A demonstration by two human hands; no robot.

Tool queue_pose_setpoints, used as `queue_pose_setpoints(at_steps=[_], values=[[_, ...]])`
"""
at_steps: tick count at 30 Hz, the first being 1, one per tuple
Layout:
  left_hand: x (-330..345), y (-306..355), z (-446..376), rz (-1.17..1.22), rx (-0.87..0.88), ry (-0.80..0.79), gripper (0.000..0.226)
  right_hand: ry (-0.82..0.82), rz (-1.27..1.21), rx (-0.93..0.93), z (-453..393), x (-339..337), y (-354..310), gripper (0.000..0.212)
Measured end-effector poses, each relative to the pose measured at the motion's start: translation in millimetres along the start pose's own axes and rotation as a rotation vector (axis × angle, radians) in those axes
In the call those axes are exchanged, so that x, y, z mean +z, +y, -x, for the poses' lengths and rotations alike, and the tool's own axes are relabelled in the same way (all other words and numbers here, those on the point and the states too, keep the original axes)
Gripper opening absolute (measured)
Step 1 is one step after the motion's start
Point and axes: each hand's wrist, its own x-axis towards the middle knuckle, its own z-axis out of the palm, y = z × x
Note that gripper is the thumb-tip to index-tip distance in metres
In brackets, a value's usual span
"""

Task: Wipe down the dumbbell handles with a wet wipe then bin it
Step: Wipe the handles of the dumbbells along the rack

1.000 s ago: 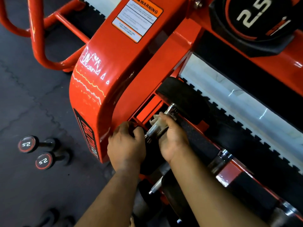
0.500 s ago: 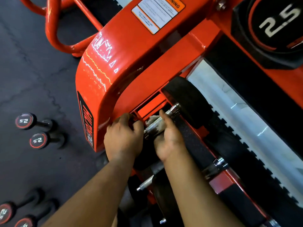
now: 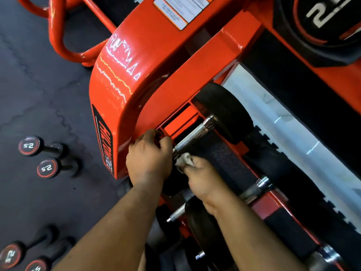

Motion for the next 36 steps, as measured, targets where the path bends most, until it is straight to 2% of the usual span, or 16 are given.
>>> queue_pose_setpoints(at_steps=[2,4,6,7,8,10,12,15,19,23,25,26,28,30,33,36], values=[[-2,1,1,0.004,0.002,-0.002,0.048,-0.096,0.124,-0.097,7,-11,-9,0.023],[-2,0,1,0.015,0.003,-0.012,0.051,-0.025,0.248,-0.32,7,-21,-24,0.028],[-2,0,1,0.027,-0.004,-0.008,0.052,0.196,0.583,-0.651,-4,-27,-39,0.043],[-2,0,0,0.03,-0.003,-0.005,0.051,0.259,0.822,-0.793,-15,-28,-42,0.052],[-1,0,0,0.031,-0.002,-0.001,0.051,0.241,1.083,-0.868,-26,-27,-42,0.058],[-1,0,1,0.033,-0.002,0.004,0.048,0.07,1.538,-0.833,-39,-19,-31,0.067],[0,-2,0,0.03,-0.006,0.002,0.04,-0.087,1.68,-0.735,-42,-16,-11,0.069],[-1,-2,0,0.015,-0.016,-0.001,0.028,-0.049,1.679,-0.787,-32,-20,8,0.067],[-3,-2,0,0.001,0.013,-0.003,0.032,0.0,1.66,-0.85,-12,-31,16,0.062],[-5,-1,1,-0.005,0.001,-0.046,0.036,-0.102,1.775,-0.682,5,-41,15,0.06],[-6,-2,2,0.006,0.014,-0.09,0.039,-0.097,1.636,-0.62,9,-51,15,0.061],[-9,-5,5,0.016,0.037,-0.117,0.039,-0.034,1.524,-0.645,14,-55,15,0.064],[-13,-20,14,0.043,0.145,-0.16,0.041,0.104,1.185,-0.721,26,-52,21,0.064],[-20,-46,32,0.094,0.242,-0.181,0.051,0.125,0.946,-0.719,42,-33,29,0.06],[-30,-91,63,0.13,0.3,-0.22,0.066,0.175,0.854,-0.658,62,9,49,0.055],[-35,-140,89,0.127,0.242,-0.304,0.068,0.315,0.776,-0.651,73,51,72,0.051]])
